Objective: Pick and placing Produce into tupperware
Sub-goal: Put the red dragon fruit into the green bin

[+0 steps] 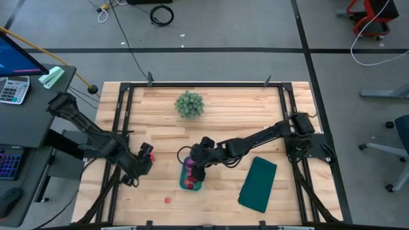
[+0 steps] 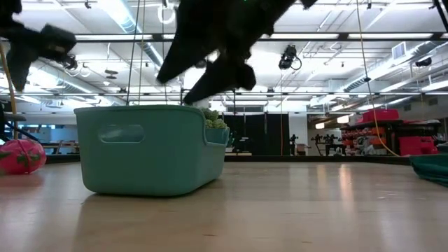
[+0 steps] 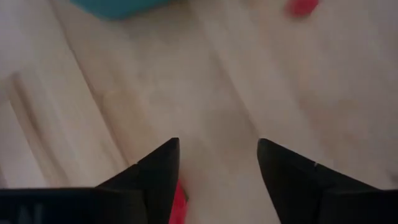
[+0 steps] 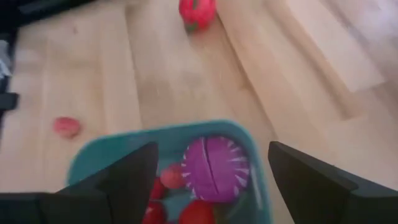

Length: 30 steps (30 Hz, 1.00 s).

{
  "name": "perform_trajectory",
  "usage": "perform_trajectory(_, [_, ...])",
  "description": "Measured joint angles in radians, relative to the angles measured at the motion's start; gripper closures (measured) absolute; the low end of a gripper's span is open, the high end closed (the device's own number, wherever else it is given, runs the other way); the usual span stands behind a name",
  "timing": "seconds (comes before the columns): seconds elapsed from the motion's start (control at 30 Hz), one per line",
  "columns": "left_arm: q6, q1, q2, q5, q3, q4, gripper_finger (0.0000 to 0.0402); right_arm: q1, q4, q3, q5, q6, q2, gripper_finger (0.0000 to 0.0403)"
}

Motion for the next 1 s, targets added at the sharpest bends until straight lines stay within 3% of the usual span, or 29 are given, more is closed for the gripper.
perform_trajectory(0.27, [-0.093,0.022,0.185,-0.191,0.0,-0.035,0.0167,0.032,-0.002,0.002,0.011,-0.001,-0.169,0.0089])
perform_trajectory(0.47, [-0.061,0.057,0.194,-0.091,0.0,-0.036,0.0186,0.104,-0.008,0.002,0.139,-0.07,-0.208,0.0088])
perform_trajectory(1.0, [-0.075,0.057,0.175,-0.098,0.0,-0.043,0.0191,0.149,-0.01,0.002,0.141,-0.133,-0.206,0.0087])
